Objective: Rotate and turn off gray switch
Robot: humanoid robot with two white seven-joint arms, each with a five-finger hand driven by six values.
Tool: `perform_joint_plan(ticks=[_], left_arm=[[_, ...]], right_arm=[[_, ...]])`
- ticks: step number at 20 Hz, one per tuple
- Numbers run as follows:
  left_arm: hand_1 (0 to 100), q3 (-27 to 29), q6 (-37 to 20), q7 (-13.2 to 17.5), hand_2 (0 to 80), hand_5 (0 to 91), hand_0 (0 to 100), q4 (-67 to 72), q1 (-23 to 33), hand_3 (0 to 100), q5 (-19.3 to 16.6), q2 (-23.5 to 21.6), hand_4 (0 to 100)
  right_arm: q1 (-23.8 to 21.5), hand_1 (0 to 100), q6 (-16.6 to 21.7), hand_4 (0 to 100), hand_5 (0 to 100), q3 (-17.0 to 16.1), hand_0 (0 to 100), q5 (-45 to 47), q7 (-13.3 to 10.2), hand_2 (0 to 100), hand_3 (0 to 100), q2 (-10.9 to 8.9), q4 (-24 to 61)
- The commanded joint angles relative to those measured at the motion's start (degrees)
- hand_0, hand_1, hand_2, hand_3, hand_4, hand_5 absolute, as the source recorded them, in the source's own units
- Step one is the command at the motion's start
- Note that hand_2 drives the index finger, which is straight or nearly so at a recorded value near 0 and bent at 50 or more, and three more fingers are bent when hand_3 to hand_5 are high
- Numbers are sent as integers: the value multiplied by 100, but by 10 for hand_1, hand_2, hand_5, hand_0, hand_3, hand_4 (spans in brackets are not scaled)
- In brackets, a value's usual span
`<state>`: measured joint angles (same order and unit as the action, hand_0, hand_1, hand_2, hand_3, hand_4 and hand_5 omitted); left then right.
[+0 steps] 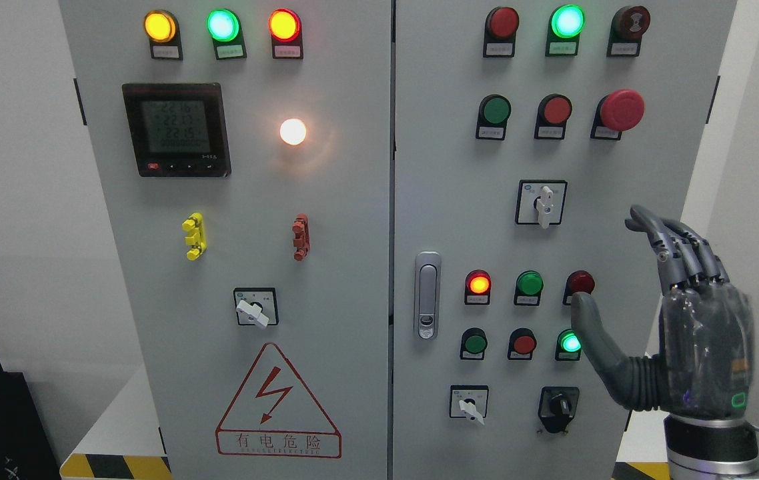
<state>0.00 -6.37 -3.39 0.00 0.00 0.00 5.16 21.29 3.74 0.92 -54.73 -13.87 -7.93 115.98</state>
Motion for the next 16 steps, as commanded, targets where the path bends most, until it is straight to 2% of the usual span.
perform_joint_plan(ticks=[1,16], left_arm=[[389,44,-5,5,0,0,120,-141,-53,0,114,2,0],[389,44,-5,5,0,0,120,-141,-53,0,114,-6,0]], right_arm=[[-46,150,39,44,0,128,328,41,60,141,144,-236,153],[-81,161,31,68,23,119,306,41,104,141,162,-174,153]])
